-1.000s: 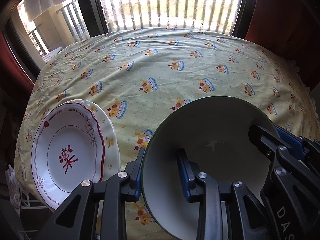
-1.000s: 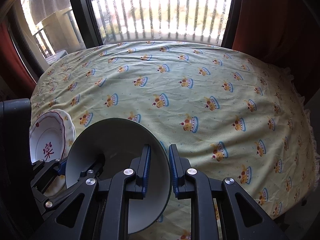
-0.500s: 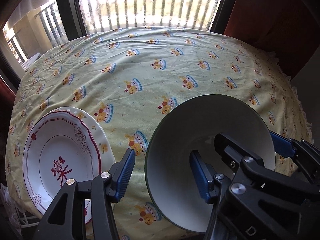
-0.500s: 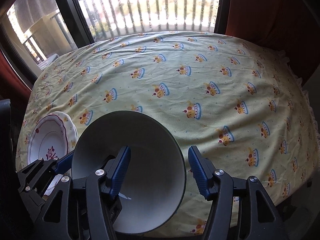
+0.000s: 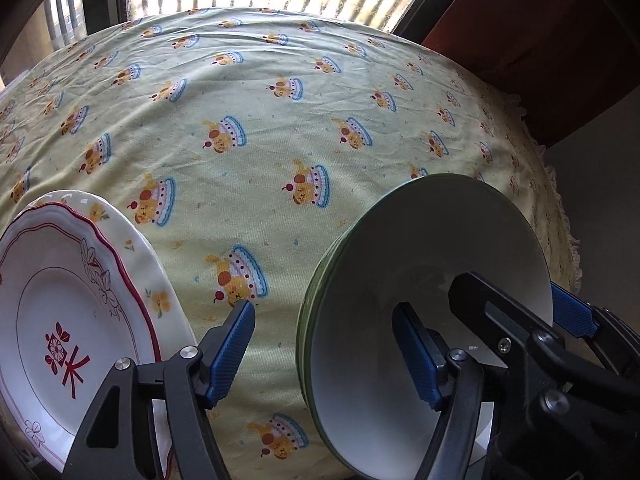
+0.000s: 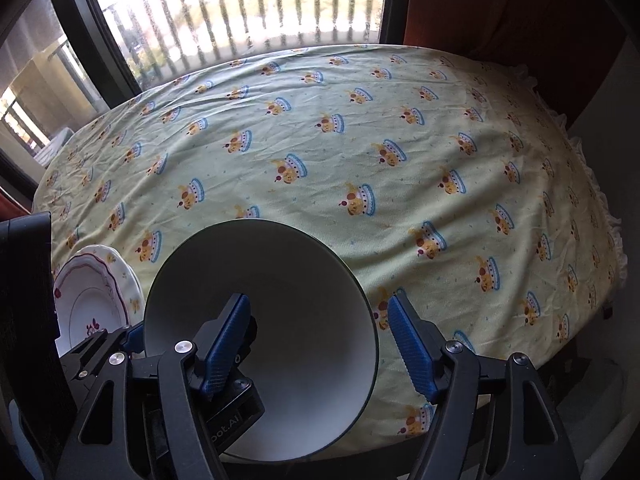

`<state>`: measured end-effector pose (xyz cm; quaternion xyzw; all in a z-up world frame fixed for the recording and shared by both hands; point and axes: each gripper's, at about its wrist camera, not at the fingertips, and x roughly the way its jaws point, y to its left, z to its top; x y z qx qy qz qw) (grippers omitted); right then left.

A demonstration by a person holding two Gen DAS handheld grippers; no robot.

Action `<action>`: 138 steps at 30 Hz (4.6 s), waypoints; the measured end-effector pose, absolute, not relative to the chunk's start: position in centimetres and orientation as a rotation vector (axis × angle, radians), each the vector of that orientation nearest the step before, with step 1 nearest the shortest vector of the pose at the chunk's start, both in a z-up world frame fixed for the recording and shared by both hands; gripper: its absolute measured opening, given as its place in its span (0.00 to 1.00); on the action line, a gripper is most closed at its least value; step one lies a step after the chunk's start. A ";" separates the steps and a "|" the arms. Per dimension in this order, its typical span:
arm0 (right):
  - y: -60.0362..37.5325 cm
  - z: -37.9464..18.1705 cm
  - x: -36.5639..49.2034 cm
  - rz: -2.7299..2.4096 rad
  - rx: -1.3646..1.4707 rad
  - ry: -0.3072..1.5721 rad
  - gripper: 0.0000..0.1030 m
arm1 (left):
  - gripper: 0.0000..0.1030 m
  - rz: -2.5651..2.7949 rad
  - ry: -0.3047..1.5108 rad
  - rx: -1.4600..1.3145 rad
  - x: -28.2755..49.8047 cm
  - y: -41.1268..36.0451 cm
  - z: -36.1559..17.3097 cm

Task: Organize plates and bowls
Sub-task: 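Grasp the rims of the nested bowls with both grippers, then lift and carry the nested bowls over the red-rimmed plate stack with both grippers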

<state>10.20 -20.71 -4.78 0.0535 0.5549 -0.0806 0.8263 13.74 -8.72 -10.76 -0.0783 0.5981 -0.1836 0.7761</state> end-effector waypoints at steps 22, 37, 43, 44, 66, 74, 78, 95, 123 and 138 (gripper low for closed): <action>-25.8 -7.5 11.0 -0.071 0.319 1.215 0.72 | 0.60 -0.309 1.304 -0.180 13.5 -10.8 -10.2; -27.5 -10.5 12.8 0.186 0.501 1.312 0.53 | 0.60 -0.156 1.327 -0.165 12.6 -11.4 -9.8; -25.8 -10.5 13.4 0.192 0.460 1.340 0.46 | 0.56 -0.172 1.335 -0.140 12.5 -11.7 -9.6; -25.6 -10.3 13.4 0.183 0.442 1.341 0.46 | 0.54 -0.171 1.336 -0.142 12.5 -11.8 -9.5; -27.3 -4.5 11.7 0.222 0.334 1.269 0.46 | 0.54 -0.087 1.252 -0.198 10.3 -13.4 -3.8; -25.7 -2.0 11.5 0.254 0.321 1.240 0.46 | 0.54 -0.081 1.224 -0.214 9.9 -11.4 -2.2; -24.4 -1.6 11.2 0.240 0.317 1.229 0.46 | 0.54 -0.094 1.219 -0.211 10.0 -9.8 -2.1; -14.4 -1.8 11.6 0.170 0.340 1.232 0.46 | 0.54 -0.157 1.246 -0.218 10.9 0.4 -2.7; -2.2 -5.6 12.4 0.013 0.348 1.344 0.46 | 0.54 -0.275 1.418 -0.230 12.2 11.1 -7.5; -1.4 -5.8 13.4 -0.053 0.313 1.321 0.46 | 0.54 -0.317 1.352 -0.142 13.3 11.0 -7.5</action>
